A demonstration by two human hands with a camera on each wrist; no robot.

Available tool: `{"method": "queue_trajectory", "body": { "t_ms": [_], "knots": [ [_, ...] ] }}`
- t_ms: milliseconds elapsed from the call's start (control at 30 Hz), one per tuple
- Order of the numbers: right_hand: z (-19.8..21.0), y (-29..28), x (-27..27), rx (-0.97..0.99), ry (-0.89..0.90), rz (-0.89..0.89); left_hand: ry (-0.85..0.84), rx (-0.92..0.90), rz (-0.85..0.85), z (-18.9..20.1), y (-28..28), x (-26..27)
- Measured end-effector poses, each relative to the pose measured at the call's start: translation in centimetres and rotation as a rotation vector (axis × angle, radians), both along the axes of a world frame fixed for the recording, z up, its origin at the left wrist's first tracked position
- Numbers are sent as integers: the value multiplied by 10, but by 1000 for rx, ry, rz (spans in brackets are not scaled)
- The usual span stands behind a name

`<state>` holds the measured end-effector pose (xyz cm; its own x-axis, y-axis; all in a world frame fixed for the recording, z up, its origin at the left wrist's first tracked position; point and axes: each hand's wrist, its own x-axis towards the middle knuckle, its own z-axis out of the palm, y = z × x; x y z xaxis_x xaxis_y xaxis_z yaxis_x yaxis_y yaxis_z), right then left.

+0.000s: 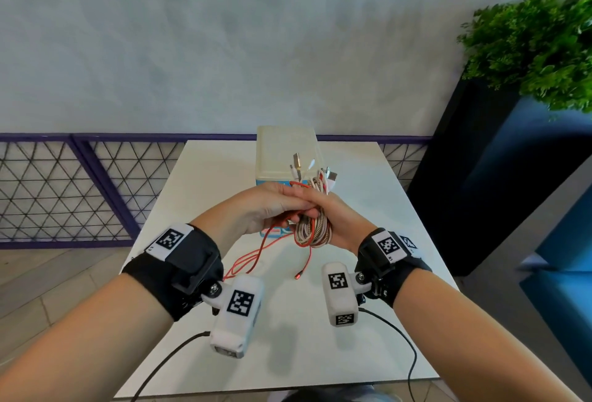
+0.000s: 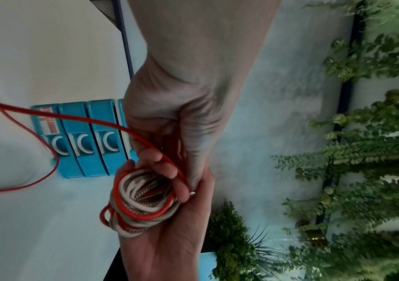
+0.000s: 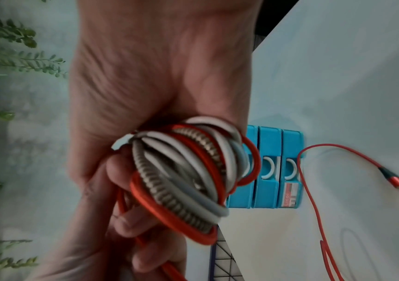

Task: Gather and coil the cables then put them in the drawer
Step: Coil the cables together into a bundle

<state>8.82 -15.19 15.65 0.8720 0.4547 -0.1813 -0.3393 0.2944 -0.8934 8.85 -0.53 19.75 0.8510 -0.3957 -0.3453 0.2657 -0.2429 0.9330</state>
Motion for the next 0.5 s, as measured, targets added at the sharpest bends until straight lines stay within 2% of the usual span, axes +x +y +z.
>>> {"method": "queue_trajectory", "body": {
  "t_ms": [67,167,267,367,500],
  "knots": [
    [0,1,0,-54,-4,-72,10,37,5,0,-2,-3],
    [1,2,3,-203,-46,-276,48,66,34,0,-4,-9],
    [1,-5,15,-261,-76,-501,170,-108,-82,-2,-1,-18],
    [5,-17,24,-167,-61,-633,268,-165,-281,-12,9,-28],
    [11,-28,27,-11,12,-605,282,29,-478,-31,21,-30]
  ]
}}
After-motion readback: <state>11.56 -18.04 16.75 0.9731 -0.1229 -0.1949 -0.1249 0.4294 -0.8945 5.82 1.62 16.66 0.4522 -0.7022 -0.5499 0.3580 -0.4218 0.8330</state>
